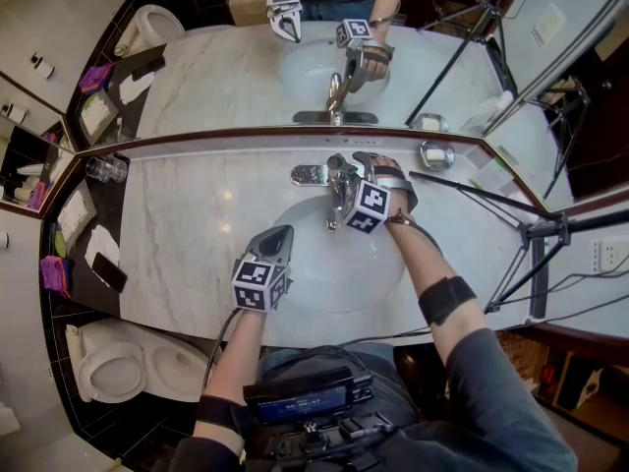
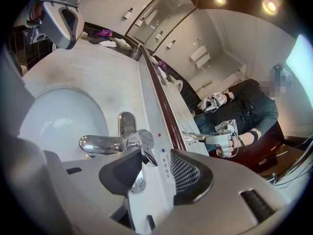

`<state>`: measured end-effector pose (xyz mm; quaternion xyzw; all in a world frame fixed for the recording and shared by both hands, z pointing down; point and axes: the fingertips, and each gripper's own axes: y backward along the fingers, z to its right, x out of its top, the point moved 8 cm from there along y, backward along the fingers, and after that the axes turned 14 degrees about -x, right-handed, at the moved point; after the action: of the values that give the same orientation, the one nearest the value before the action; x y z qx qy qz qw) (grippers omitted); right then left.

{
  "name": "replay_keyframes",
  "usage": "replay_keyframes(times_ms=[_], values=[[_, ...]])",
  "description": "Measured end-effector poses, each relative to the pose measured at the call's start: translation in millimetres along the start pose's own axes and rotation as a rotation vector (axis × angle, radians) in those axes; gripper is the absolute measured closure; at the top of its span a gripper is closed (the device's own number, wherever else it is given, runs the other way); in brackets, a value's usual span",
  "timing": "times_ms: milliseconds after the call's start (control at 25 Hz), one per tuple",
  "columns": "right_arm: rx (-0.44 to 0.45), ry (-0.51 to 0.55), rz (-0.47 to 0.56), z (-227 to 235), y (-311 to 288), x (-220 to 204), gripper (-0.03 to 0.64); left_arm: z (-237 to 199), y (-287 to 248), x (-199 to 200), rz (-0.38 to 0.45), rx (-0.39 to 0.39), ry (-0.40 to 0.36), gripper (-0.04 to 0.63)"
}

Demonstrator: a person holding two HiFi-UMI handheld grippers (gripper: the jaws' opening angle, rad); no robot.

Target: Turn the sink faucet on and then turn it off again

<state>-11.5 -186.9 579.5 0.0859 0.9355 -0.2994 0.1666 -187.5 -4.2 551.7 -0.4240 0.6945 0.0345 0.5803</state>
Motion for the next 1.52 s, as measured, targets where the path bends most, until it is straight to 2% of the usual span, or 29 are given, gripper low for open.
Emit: replay_keyframes(times_ms=[240, 480, 600, 720, 960, 1360, 1520], values=[[0.022, 0.019, -0.028, -2.2, 9.5, -1.2, 0.411, -0.4, 2.5, 5.2, 0.008, 0.009, -0.006, 0.595], [0.026, -0.028, -0.037, -1.8, 31.1, -12.5, 0.428, -0.3, 4.1, 11.6, 0.018, 0.009, -0.018, 0.595], [0.016, -0.09, -0.033, 0.6, 45.1, -17.6, 0.457, 0.3, 4.8, 15.1, 0.027, 0.009, -0.019, 0.595], [-0.007, -0.165, -0.026, 3.7, 61.6, -21.6, 0.526, 1.2, 6.9, 18.6, 0.032, 0.009, -0.027, 0.595], [-0.028, -0.377, -0.028, 1.3, 92.3, -33.0, 0.595, 2.7, 11.5, 23.5, 0.051, 0.016, -0.032, 0.595], [0.012, -0.909, -0.05, 0.1, 131.3, -56.3, 0.597, 1.6, 19.4, 24.2, 0.083, 0.031, -0.022, 0.595], [0.023, -1.052, -0.046, -10.8, 139.0, -72.0, 0.597, 0.5, 21.9, 23.4, 0.098, 0.036, -0.011, 0.595]])
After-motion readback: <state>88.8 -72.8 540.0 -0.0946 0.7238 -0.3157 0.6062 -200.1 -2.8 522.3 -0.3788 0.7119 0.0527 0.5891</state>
